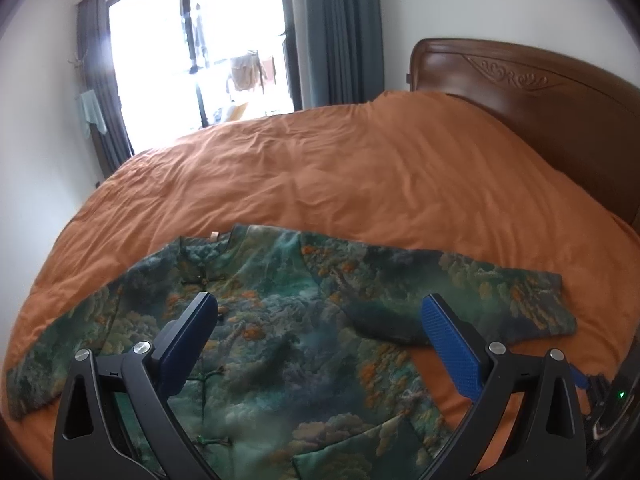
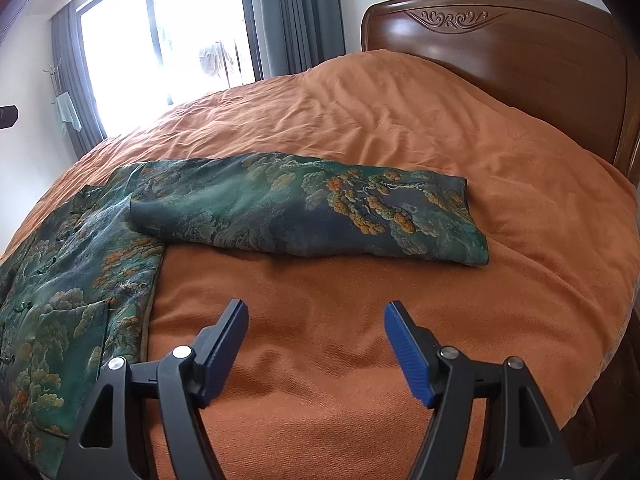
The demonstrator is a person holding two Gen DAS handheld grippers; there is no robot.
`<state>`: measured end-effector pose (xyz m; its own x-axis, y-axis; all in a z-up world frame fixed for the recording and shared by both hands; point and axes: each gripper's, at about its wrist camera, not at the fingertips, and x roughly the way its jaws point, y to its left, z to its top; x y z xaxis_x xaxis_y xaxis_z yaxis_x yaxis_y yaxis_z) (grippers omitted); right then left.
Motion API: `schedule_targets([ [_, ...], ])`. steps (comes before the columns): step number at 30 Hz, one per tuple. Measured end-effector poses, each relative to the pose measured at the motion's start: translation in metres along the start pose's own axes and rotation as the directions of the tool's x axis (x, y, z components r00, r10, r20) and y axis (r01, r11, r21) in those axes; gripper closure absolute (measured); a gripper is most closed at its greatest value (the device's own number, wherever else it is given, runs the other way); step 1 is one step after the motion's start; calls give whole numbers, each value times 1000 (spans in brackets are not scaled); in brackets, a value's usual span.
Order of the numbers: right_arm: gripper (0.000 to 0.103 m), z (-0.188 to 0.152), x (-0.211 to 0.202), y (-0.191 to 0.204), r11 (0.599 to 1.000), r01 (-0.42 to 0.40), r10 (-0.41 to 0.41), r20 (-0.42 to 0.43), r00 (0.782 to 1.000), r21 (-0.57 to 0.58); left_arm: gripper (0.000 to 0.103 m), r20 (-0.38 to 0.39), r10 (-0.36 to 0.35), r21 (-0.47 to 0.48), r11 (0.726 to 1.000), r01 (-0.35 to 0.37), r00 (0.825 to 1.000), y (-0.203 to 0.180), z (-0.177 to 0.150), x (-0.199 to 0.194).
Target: Fold large clothes
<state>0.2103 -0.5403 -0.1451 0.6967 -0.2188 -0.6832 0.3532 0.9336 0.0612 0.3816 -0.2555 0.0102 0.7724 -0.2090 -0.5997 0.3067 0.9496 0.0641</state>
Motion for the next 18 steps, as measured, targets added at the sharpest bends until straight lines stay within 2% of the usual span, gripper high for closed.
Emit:
schedule_targets([
  [4,31,1,2,-9,998,-43,44,-15,999,36,2,-8,2,-15,1000,-3,1000,14,-1,2],
  [8,31,0,3,-55,980,-5,13,-35,999,200,2,-50,-6,-33,999,4,999,32,-5,18],
  [11,31,4,8,-89,944,-8,22,-39,999,329,2,-75,-15,-21,1000,14,997,39,-11,37],
  [14,31,11,21,-110,907,-46,74,-52,996,419,2,-90,-2,12,1000,3,996,38,-17,62],
  [15,31,13,30,-116,889,-71,109,-59,992,452,2,-96,4,18,1000,-2,995,38,-19,72],
  [18,31,14,52,-128,828,-77,150,-86,985,556,2,-120,6,17,1000,-4,993,35,-22,102],
])
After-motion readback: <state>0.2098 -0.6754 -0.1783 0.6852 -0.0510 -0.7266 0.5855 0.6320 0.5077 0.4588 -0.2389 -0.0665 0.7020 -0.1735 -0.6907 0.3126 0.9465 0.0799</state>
